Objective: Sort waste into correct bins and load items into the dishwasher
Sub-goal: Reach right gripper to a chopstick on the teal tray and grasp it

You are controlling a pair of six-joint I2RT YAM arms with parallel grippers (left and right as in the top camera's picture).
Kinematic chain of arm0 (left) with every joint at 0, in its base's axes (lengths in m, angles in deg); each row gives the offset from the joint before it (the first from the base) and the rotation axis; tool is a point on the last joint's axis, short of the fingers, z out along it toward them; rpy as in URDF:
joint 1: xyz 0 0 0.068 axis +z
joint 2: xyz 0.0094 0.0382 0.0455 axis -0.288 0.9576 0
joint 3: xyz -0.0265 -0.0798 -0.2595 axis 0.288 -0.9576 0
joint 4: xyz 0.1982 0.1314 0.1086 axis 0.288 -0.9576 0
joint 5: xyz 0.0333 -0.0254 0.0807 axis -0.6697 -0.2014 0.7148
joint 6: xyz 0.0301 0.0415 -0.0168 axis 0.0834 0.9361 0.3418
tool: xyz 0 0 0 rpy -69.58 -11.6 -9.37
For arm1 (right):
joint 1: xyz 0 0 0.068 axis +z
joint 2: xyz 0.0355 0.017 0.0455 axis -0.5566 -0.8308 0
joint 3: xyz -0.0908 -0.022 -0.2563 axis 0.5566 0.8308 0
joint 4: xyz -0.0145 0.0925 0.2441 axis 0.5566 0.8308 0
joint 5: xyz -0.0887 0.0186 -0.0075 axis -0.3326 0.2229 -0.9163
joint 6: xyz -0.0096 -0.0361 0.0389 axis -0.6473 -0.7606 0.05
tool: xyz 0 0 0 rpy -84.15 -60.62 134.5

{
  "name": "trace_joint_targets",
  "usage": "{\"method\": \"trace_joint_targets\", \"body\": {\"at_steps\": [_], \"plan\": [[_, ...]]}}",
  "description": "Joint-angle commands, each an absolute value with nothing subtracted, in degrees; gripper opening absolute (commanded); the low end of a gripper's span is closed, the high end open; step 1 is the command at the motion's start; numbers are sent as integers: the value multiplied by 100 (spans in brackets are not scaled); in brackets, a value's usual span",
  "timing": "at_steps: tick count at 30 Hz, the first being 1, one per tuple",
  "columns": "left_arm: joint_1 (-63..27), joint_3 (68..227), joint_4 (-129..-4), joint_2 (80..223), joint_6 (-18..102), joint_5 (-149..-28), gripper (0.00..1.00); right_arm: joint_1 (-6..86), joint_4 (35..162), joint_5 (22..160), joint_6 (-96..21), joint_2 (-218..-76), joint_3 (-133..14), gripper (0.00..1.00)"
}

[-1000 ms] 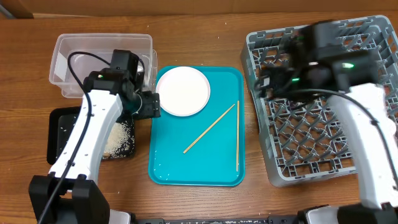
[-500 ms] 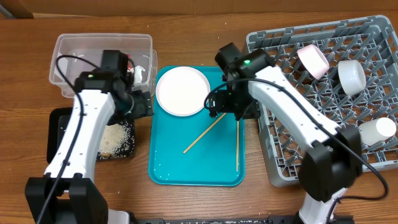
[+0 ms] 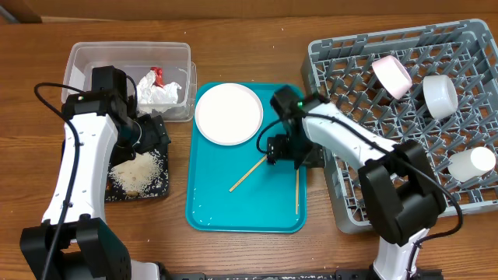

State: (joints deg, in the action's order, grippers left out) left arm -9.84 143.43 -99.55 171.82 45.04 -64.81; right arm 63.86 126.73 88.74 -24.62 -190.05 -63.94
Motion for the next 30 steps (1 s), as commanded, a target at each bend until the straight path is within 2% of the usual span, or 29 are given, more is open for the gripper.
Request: {"method": "trace_joint_targets", "body": {"at_steps": [1, 7, 17, 30], "plan": [[-969, 14356, -9944, 17212, 4403, -6523, 93, 6378, 12260, 8804, -2390, -19040, -5841, 92], [-966, 14356, -9944, 17212, 4403, -6523, 93, 6376, 12203, 8776, -2390, -19029, -5659, 82], [-966, 14356, -9944, 17212, 4403, -6523, 93, 6376, 12891, 7989, -2241, -18476, -6350, 83], [-969, 14356, -9885, 17212, 4383, -6527, 93, 6769, 12297, 8549, -2436, -18332, -5965, 83]]}}
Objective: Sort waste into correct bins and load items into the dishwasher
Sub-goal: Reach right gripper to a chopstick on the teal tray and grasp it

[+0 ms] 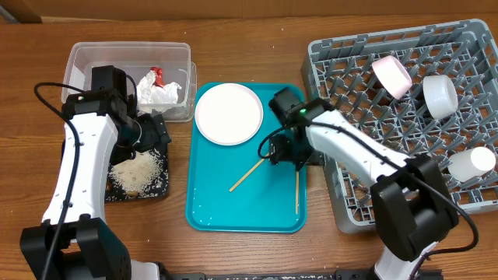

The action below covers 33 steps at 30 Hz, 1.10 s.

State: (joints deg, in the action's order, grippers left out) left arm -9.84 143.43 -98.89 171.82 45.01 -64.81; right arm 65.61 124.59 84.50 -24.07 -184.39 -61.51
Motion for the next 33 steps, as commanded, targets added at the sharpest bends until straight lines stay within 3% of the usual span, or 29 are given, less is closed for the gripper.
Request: {"method": "trace_joint_targets", "body": {"at_steps": [1, 18, 20, 23, 30, 33], "plan": [[-969, 14356, -9883, 17212, 4383, -6527, 93, 6845, 12111, 8544, -2409, -18332, -5819, 83], [-969, 14356, -9883, 17212, 4383, -6527, 94, 6865, 11593, 8741, -1987, -18362, -5100, 82], [-969, 14356, -9883, 17212, 4383, -6527, 94, 6865, 11611, 8813, -1983, -18362, -5098, 76], [-969, 14356, -9885, 17212, 4383, -6527, 94, 6865, 11639, 8809, -1948, -18362, -5098, 48], [-969, 14356, -9883, 17212, 4385, -6525, 94, 6865, 11635, 8811, -1939, -18362, -5098, 21], [-969, 14356, -9881, 17212, 4383, -6527, 94, 6865, 11639, 8811, -1942, -18362, -5098, 19]]}}
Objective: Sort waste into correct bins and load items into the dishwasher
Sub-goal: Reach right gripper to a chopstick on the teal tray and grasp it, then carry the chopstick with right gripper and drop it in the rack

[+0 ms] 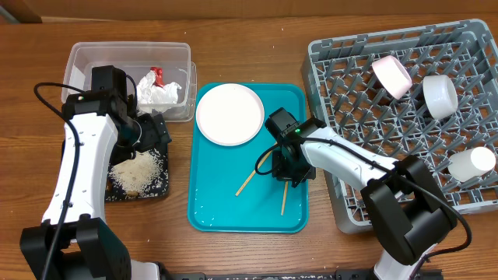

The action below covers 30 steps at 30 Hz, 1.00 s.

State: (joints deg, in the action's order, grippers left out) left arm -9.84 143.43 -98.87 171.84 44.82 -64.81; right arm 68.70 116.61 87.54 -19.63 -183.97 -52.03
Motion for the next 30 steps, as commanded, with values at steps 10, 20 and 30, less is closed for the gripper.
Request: {"method": "trace_joint_targets", "body": {"at_steps": [10, 20, 30], "plan": [[-969, 14356, -9885, 17212, 4383, -6527, 94, 6863, 11740, 9193, -2134, -18354, -5144, 5], [-969, 14356, -9883, 17212, 4383, -6525, 97, 6533, 12946, 8756, -2905, -17659, -6427, 4], [-969, 14356, -9865, 17212, 4383, -6525, 98, 5442, 13842, 7449, -4457, -16721, -7500, 4]]}}
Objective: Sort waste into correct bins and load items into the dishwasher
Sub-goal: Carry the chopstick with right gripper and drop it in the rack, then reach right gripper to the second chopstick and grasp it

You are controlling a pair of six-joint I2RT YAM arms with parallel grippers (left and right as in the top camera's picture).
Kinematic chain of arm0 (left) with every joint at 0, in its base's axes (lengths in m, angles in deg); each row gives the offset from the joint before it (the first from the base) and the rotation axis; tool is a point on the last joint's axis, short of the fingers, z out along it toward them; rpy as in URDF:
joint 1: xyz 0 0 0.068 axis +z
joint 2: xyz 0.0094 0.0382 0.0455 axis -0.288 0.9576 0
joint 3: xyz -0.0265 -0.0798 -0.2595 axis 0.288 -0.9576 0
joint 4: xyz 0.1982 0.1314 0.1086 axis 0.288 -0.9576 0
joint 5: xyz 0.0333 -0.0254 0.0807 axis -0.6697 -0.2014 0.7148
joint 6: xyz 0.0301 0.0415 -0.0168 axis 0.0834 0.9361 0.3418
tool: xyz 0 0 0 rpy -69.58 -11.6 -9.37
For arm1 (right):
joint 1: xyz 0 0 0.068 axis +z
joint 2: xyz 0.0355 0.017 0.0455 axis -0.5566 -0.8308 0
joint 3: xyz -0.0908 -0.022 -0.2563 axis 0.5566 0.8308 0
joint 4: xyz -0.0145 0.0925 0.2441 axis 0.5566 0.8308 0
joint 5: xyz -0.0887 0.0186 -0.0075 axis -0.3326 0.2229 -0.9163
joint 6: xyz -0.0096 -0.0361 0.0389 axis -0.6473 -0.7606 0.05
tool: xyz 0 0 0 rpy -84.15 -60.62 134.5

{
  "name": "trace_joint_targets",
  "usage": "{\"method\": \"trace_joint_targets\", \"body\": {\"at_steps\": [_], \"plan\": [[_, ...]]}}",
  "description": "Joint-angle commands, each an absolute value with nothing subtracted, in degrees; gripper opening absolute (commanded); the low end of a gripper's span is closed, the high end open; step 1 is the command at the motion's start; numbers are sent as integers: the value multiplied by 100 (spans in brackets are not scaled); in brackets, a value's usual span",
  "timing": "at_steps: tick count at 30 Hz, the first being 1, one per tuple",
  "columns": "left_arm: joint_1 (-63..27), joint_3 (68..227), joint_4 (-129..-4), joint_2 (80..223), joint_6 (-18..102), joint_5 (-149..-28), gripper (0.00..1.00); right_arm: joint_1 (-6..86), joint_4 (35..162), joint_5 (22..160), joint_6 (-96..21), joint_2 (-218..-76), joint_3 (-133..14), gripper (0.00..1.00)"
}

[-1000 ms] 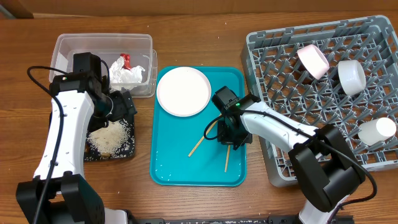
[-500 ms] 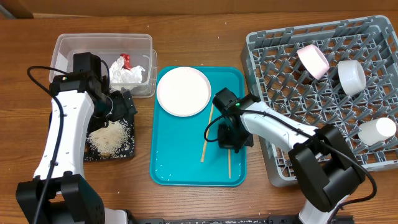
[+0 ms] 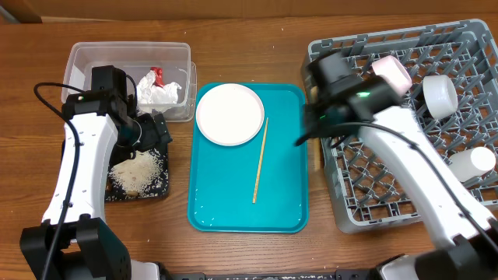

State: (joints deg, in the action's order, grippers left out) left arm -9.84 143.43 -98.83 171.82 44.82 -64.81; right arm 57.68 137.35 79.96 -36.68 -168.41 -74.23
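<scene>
On the teal tray (image 3: 226, 210) lie a white plate (image 3: 229, 114) and one wooden chopstick (image 3: 259, 159), pointing roughly front to back. My right gripper (image 3: 311, 131) hangs raised over the tray's right edge beside the grey dish rack (image 3: 467, 198). It is mostly hidden under its own arm, and a thin stick end pokes out of it to the lower left. My left gripper (image 3: 153, 132) hovers at the back of the black tray of rice (image 3: 136, 175); its jaws do not show clearly.
A clear bin (image 3: 101, 58) at the back left holds red and white scraps (image 3: 159, 89). In the rack sit a pink cup (image 3: 393, 74) and two white cups (image 3: 440, 95) (image 3: 472, 162). Wooden table all around.
My right gripper was low over two crossed chopsticks on the tray. It now sits higher and further right, by the rack. Only one chopstick remains on the tray, lying straighter. The left arm is unchanged.
My right gripper was low by two separate chopsticks at the tray's right side, then at nearly the same spot. It then stood over them where they lay crossed mid-tray. Now it is raised near the rack and one chopstick is gone from the tray.
</scene>
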Motion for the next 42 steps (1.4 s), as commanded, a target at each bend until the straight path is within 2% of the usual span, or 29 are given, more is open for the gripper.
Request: {"method": "trace_joint_targets", "body": {"at_steps": [1, 7, 16, 25, 30, 35, 38, 42], "plan": [[-969, 14356, -9863, 17212, 4383, -6525, 98, 5331, 13917, 7449, -4619, -16730, -7495, 4], [-969, 14356, -9863, 17212, 4383, -6525, 98, 4749, 14089, 7541, -4978, -16900, -7113, 4], [-969, 14356, -9863, 17212, 4383, -6527, 98, 4703, 13608, 8090, -5017, -16983, -6125, 4], [-969, 14356, -9870, 17212, 4383, -6525, 98, 4703, 13715, 8103, -5010, -16981, -6171, 31], [-969, 14356, -9876, 17212, 4383, -6525, 98, 4710, 13989, 8192, -4908, -16937, -6872, 35], [-969, 14356, -9865, 17212, 4381, -6527, 98, 4937, 13742, 9615, -4905, -16887, -7753, 43], [-969, 14356, -9859, 17212, 4381, -6527, 98, 5237, 13302, 9919, -4744, -16909, -7740, 54], [-969, 14356, -9863, 17212, 4383, -6525, 98, 5683, 13034, 9880, -4376, -17132, -7570, 56]]}}
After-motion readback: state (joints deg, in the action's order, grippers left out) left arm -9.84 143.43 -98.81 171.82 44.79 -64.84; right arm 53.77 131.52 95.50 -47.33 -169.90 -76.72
